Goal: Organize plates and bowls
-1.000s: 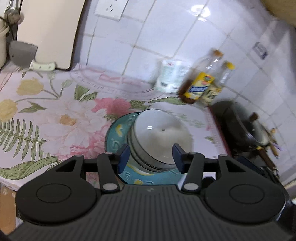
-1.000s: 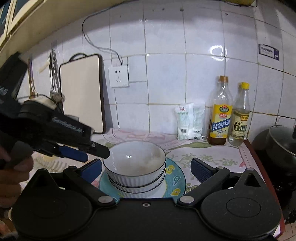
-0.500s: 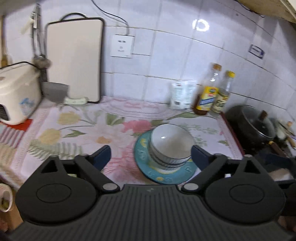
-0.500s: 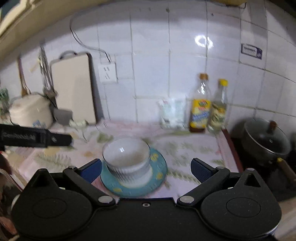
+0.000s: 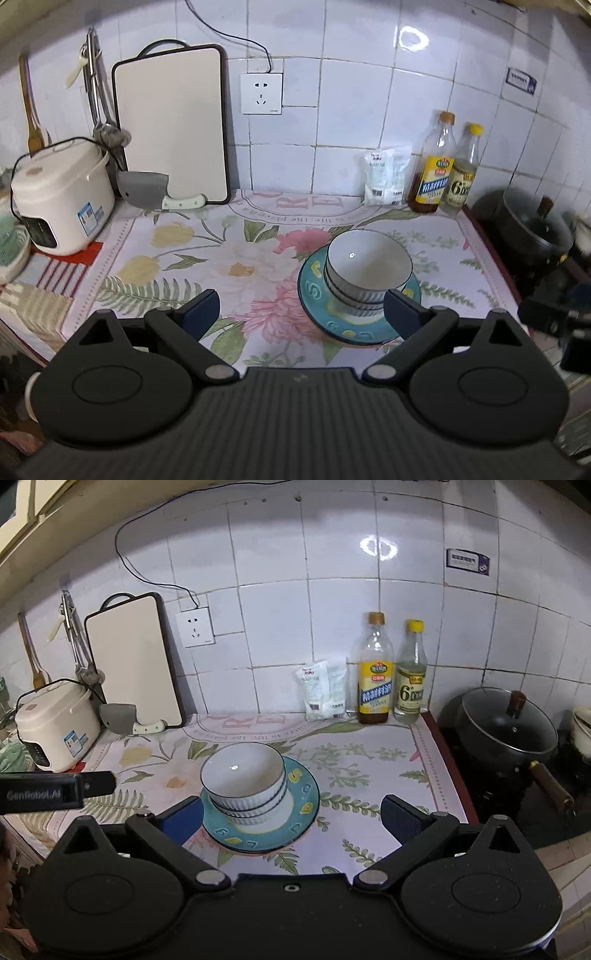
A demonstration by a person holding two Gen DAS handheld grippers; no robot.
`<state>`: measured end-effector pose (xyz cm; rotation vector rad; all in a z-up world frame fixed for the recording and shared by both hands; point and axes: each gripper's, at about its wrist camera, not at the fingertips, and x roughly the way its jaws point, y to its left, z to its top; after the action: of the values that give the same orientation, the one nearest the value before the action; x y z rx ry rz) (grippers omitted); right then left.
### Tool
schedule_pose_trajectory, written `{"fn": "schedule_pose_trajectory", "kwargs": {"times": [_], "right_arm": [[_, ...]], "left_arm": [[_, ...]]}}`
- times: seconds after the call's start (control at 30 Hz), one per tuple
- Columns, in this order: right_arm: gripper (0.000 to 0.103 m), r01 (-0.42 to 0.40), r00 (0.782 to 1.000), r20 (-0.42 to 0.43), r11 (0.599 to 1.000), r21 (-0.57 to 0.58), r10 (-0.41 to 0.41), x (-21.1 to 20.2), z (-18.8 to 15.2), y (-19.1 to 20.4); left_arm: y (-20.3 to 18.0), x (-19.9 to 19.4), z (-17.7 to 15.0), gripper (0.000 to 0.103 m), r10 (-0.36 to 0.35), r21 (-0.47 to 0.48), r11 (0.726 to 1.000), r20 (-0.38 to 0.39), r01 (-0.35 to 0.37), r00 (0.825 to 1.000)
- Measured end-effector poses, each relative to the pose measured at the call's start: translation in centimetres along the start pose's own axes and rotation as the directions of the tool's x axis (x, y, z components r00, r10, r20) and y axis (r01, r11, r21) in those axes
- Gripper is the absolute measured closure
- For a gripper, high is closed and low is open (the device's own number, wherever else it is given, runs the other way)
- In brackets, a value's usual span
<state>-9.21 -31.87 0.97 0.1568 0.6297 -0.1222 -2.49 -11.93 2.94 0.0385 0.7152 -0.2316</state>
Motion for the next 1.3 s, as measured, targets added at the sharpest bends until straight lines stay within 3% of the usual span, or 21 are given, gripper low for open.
{"fn": "schedule_pose_trajectory", "kwargs": {"times": [0.67, 0.83, 1.17, 1.3], "right_arm": [[0.000, 0.073, 0.997, -0.024, 0.994, -0.081, -0.075, 0.3, -0.9, 0.7], [0.000, 0.103, 0.995, 0.002, 0.986, -0.129, -0.104, -0.8, -1.0, 1.6], [0.000, 0.061, 0.998, 0.024, 0.993, -0.100, -0.059, -1.3, -1.0, 1.3], [0.000, 0.085, 0.996, 0.041, 0.989, -0.123, -0.080, -1.4, -1.1, 1.7]], "left_arm": [[-0.7, 1.1, -1.2, 0.007, 0.036, 0.047, 0.998, -0.097, -0.032, 0.995], [-0.8, -0.2, -0.7, 0.007, 0.043, 0.063, 0.997, -0.078, -0.038, 0.996], [-1.0, -0.7, -1.4, 0.007, 0.051, 0.077, 0.996, -0.095, -0.044, 0.994], [-1.2, -0.6, -1.9, 0.007, 0.065, 0.079, 0.995, -0.096, -0.057, 0.993]]}}
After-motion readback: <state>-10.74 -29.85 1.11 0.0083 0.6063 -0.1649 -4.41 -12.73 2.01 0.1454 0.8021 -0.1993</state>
